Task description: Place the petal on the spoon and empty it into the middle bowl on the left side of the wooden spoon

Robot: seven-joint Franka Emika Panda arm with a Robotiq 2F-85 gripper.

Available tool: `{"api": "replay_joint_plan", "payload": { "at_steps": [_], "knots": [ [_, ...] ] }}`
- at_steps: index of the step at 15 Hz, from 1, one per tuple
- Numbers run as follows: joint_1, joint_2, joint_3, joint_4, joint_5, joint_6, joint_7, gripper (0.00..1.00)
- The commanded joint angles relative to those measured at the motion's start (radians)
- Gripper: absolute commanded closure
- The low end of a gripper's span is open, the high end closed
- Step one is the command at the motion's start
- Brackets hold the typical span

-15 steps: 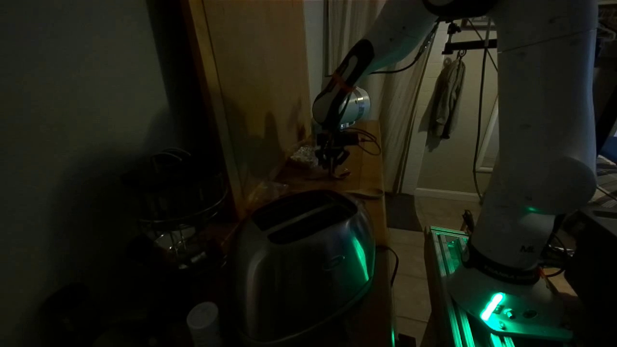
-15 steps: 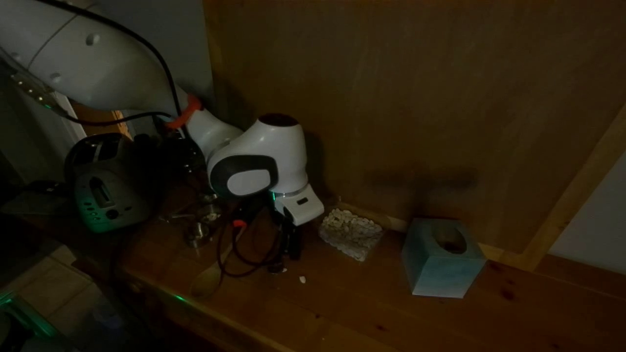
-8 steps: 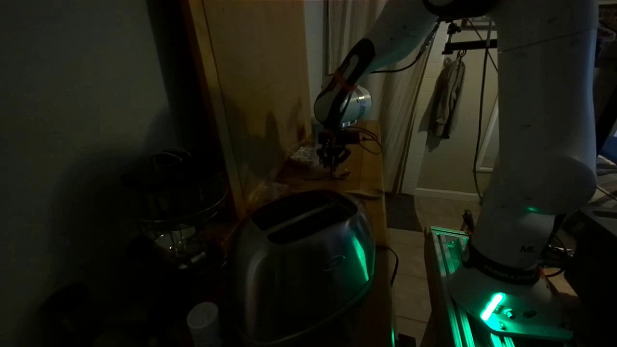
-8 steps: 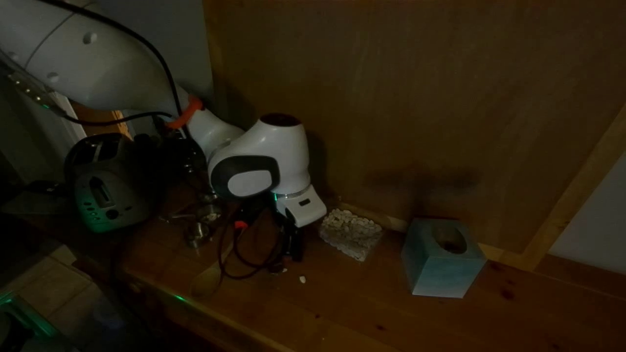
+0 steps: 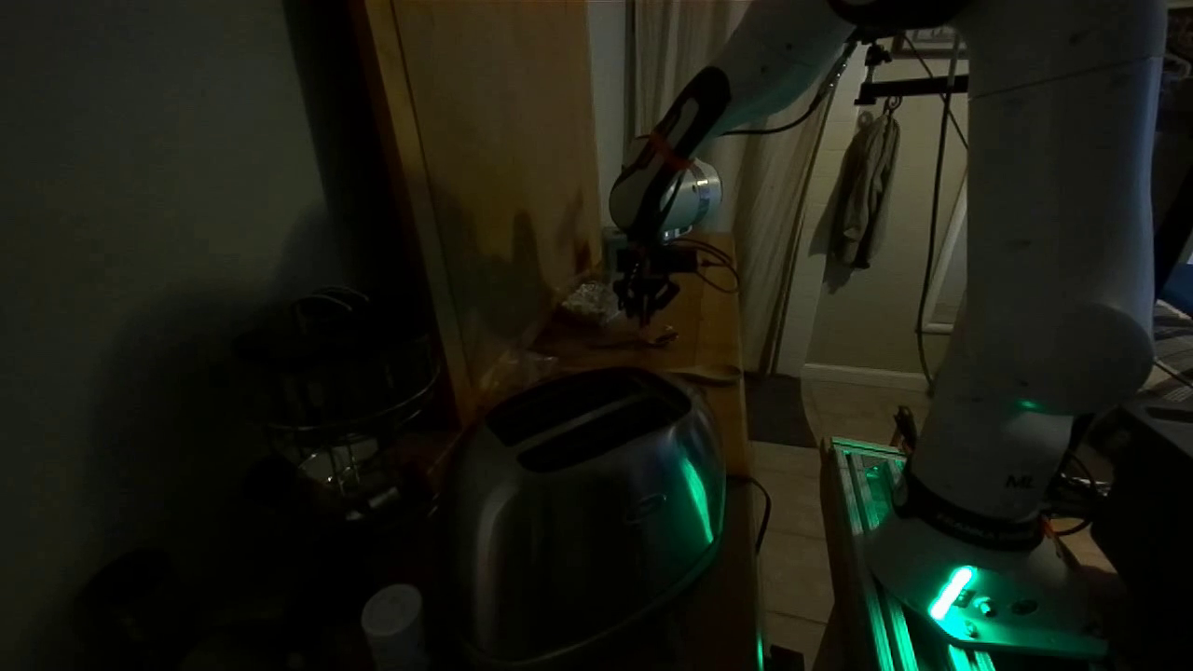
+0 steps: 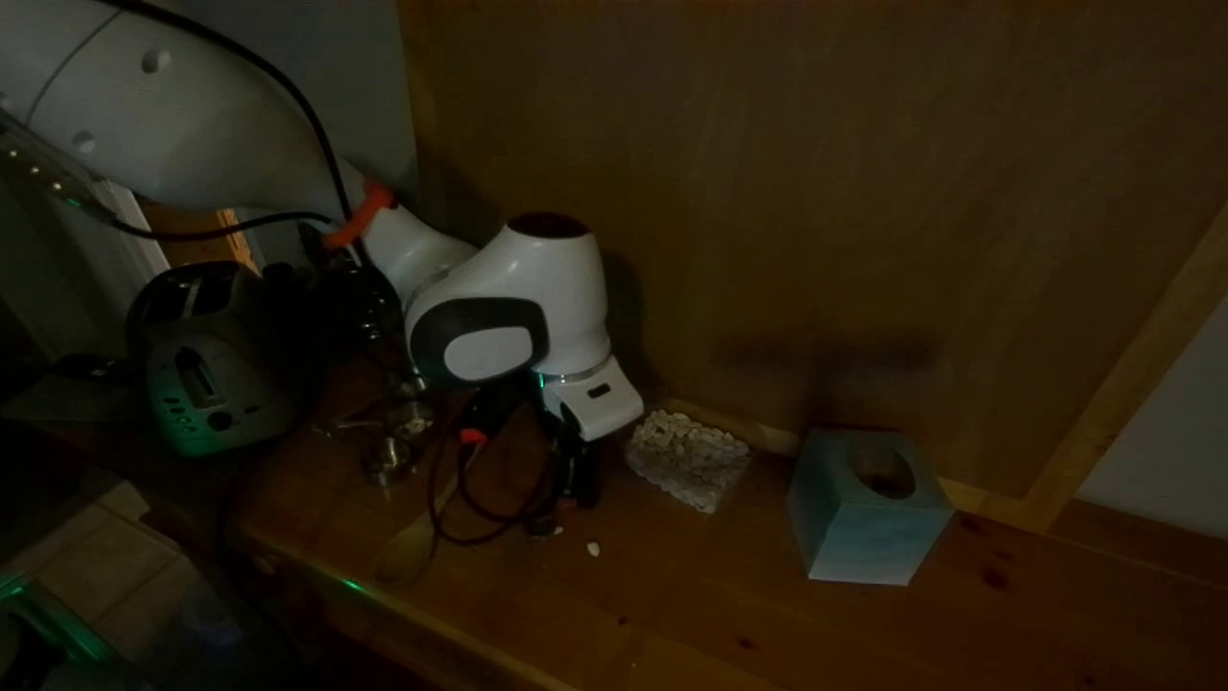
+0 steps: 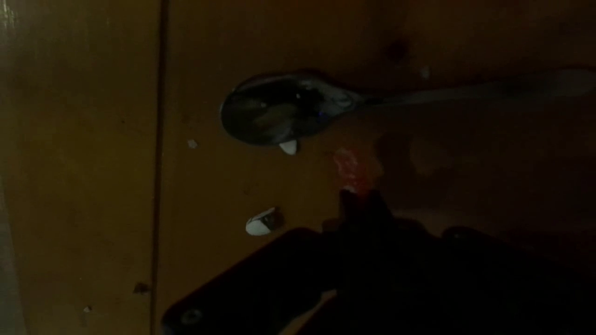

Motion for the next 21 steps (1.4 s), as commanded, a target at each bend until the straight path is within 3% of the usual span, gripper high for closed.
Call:
{"api": "replay_joint_plan", "payload": {
  "at_steps": [1, 21],
  "knots": [
    [0.016, -0.042, -0.016, -0.027, -0.043, -0.019, 0.021, 0.93],
    [0.021, -0.104, -0.017, -0.110, -0.112, -0.025, 0.032, 0.93]
  ]
}}
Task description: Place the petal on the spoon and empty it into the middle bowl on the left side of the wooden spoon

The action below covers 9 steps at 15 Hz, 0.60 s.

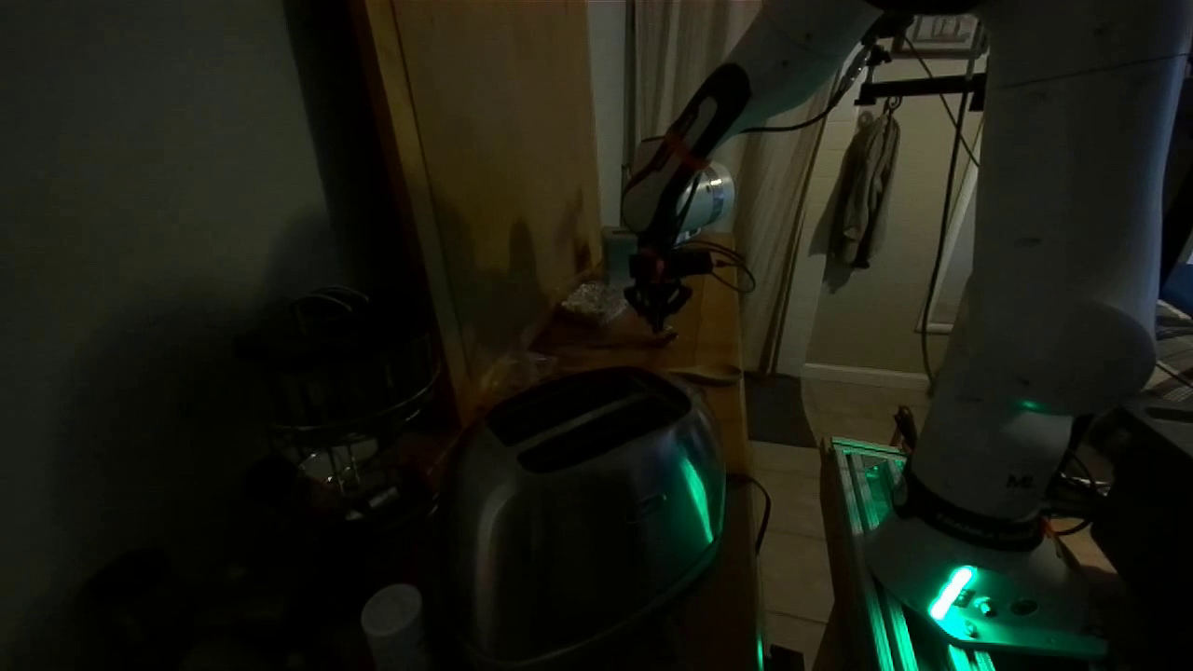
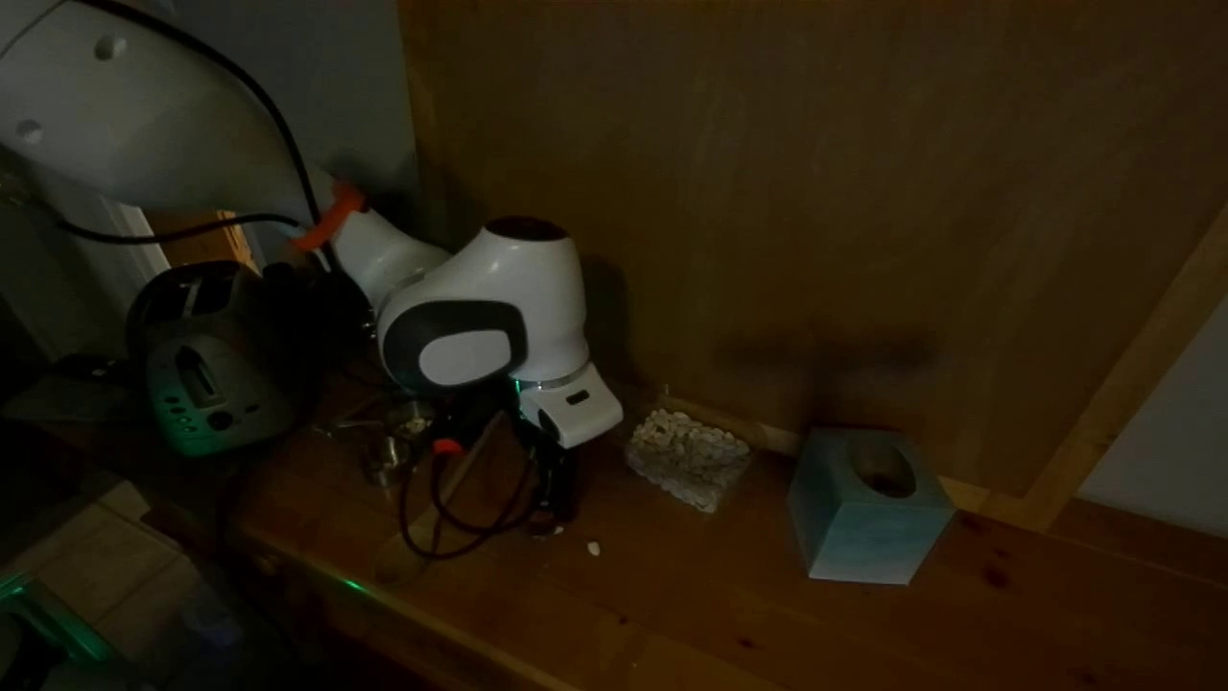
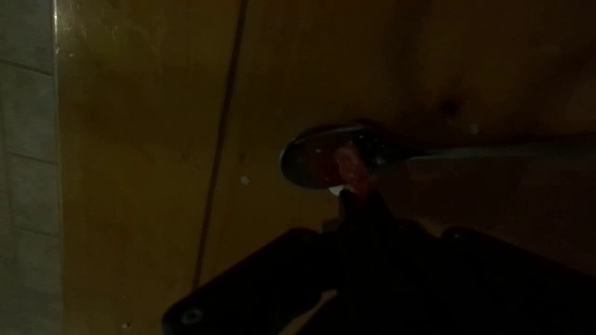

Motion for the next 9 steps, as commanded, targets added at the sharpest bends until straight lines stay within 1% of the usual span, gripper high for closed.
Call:
{"api": "replay_joint_plan", "payload": {
  "at_steps": [1, 3, 4, 5, 6, 9],
  "knots": [
    [0.011, -0.049, -0.003, -0.036, -0.037, -0.006, 0.029, 0.93],
    [0.010, -0.053, -0.002, -0.041, -0.045, -0.002, 0.033, 0.93],
    [0.009, -0.056, -0.002, -0.045, -0.051, -0.001, 0.036, 0.91],
    [0.008, -0.057, -0.002, -0.044, -0.054, -0.001, 0.038, 0.84],
    [0.008, -0.057, -0.002, -0.044, -0.059, 0.002, 0.041, 0.82],
    [0.006, -0.057, -0.002, -0.043, -0.067, 0.002, 0.046, 0.67]
  ]
}}
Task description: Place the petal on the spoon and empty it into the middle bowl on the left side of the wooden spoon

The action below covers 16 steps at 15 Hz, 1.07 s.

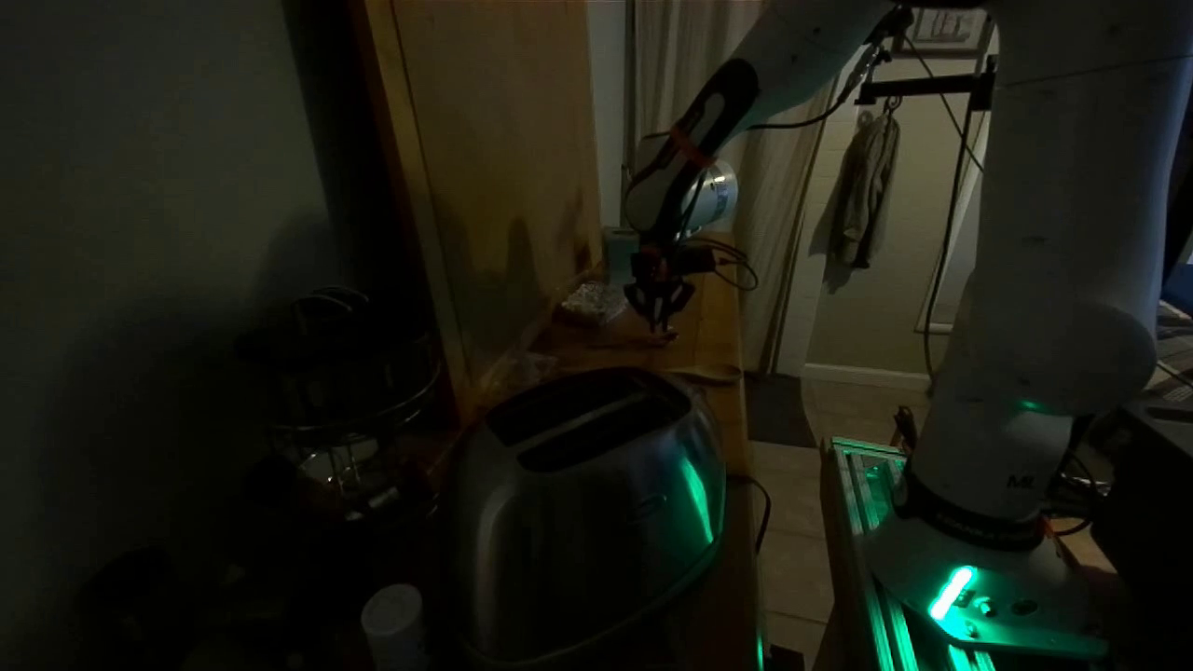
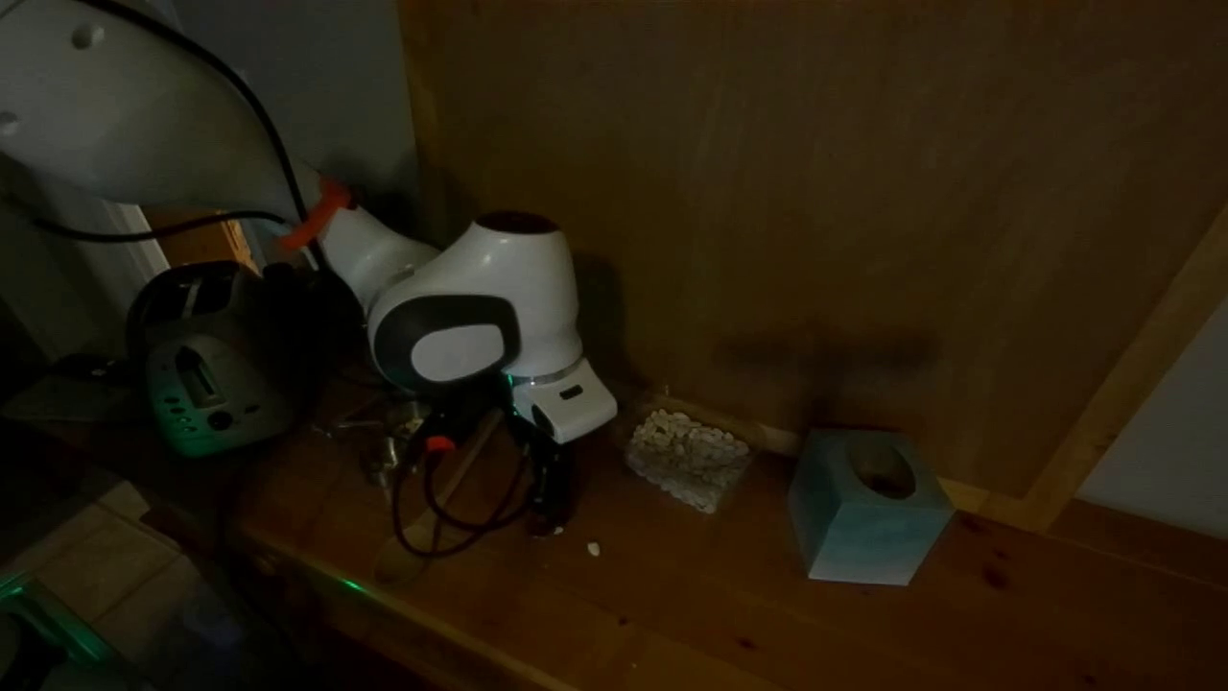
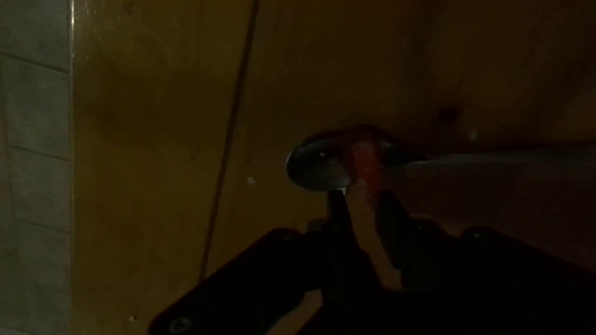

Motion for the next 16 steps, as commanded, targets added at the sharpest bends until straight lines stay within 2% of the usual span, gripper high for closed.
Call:
{"api": "replay_joint_plan", "payload": {
  "at_steps": [1, 4, 6, 7, 9, 12, 14, 16],
  "knots": [
    [0.003, -0.031, -0.002, -0.025, -0.035, 0.002, 0.032, 0.68],
    [0.003, -0.031, -0.002, -0.023, -0.036, 0.002, 0.034, 0.69],
    [0.003, -0.037, 0.000, -0.024, -0.035, 0.003, 0.033, 0.66],
    [0.004, -0.043, 0.002, -0.024, -0.033, 0.002, 0.031, 0.42],
    [0.005, -0.061, 0.008, -0.027, -0.030, 0.002, 0.021, 0.39],
    [0.003, -0.109, 0.037, -0.043, -0.027, 0.005, -0.082, 0.19],
    [0.001, -0.143, 0.065, -0.057, -0.005, -0.009, -0.199, 0.05],
    [0.001, -0.166, 0.091, -0.070, 0.014, -0.023, -0.299, 0.00]
  ]
}}
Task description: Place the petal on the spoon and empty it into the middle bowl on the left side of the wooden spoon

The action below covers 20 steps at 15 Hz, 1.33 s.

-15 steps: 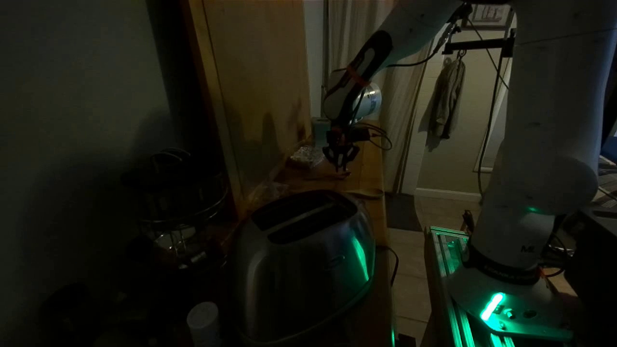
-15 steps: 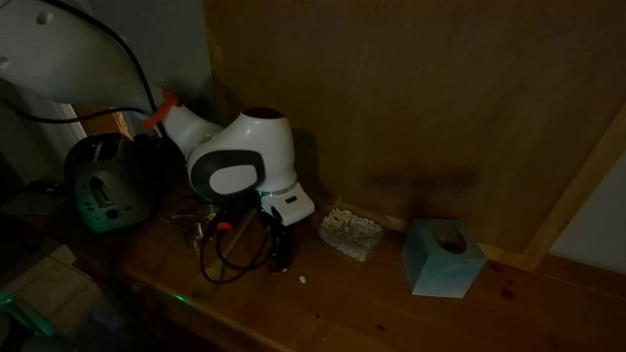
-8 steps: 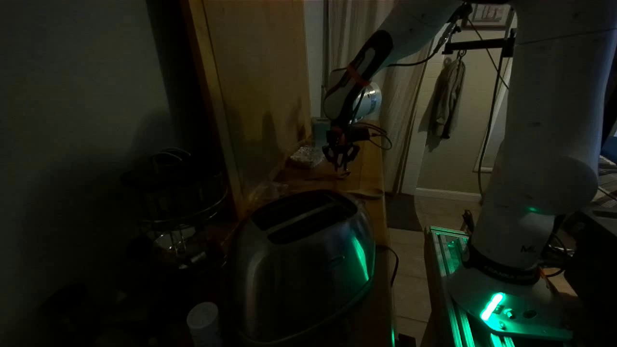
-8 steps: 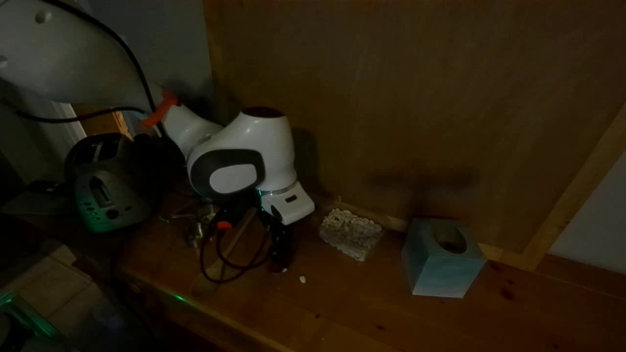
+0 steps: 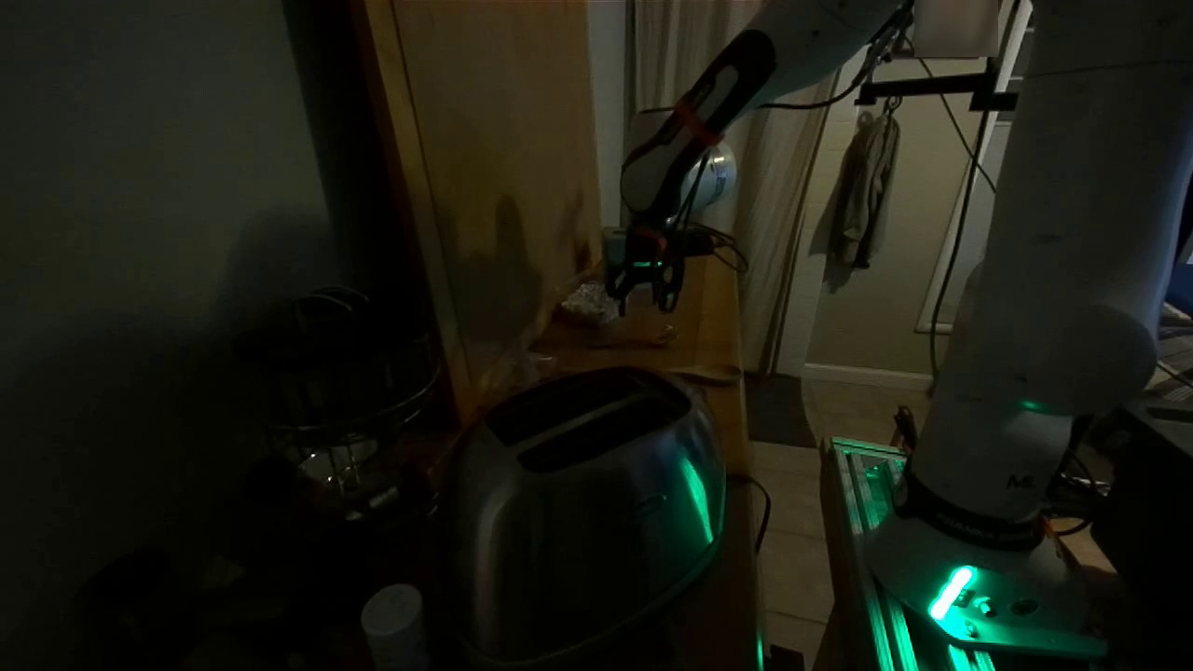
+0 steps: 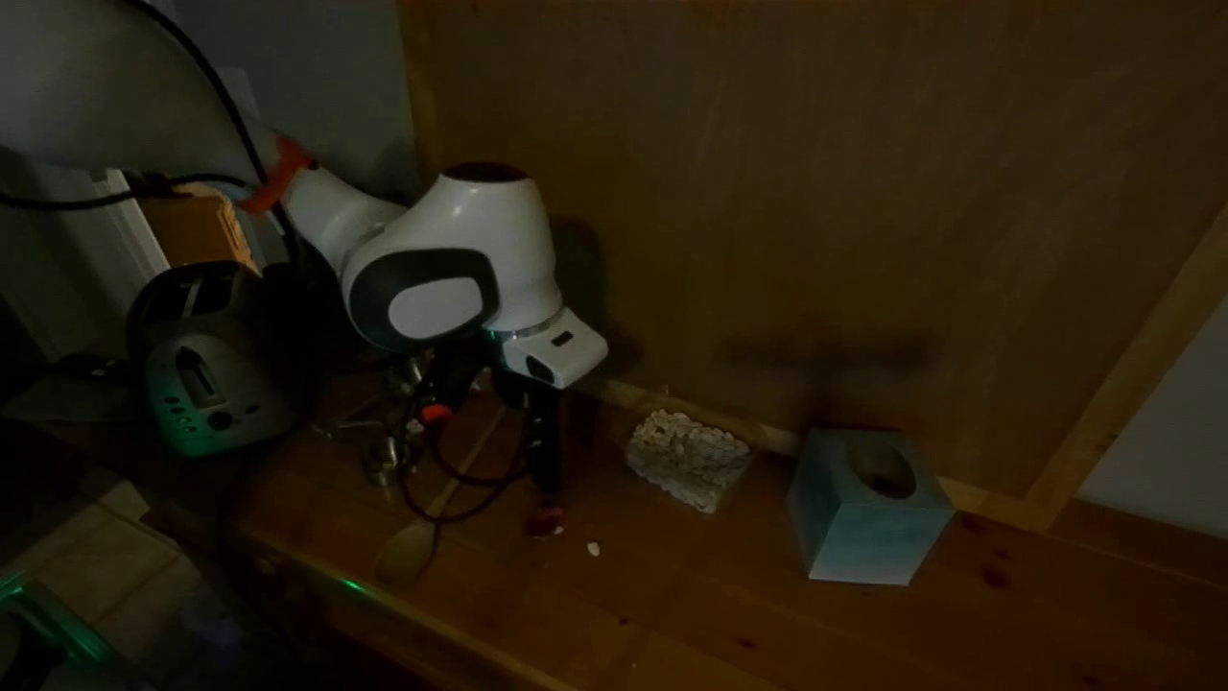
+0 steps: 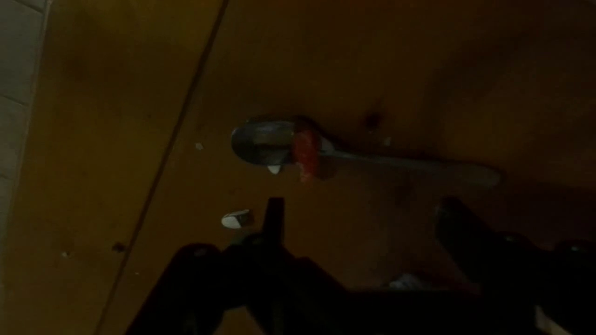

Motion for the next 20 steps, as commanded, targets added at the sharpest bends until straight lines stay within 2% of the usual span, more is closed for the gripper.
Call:
{"api": "replay_joint_plan", "payload": {
  "at_steps": [1, 5, 7, 11, 20],
  "knots": [
    [-0.011, -0.014, 0.023, -0.007, 0.003, -0.006, -0.047, 0.00],
    [-0.015, -0.017, 0.028, -0.011, 0.004, -0.008, -0.054, 0.00],
    [-0.009, -0.053, 0.052, -0.031, 0.066, -0.057, -0.229, 0.00],
    [-0.011, -0.071, 0.070, -0.055, 0.083, -0.086, -0.450, 0.00],
    [-0.014, -0.013, 0.087, -0.030, 0.100, -0.086, -0.965, 0.00]
  ]
}}
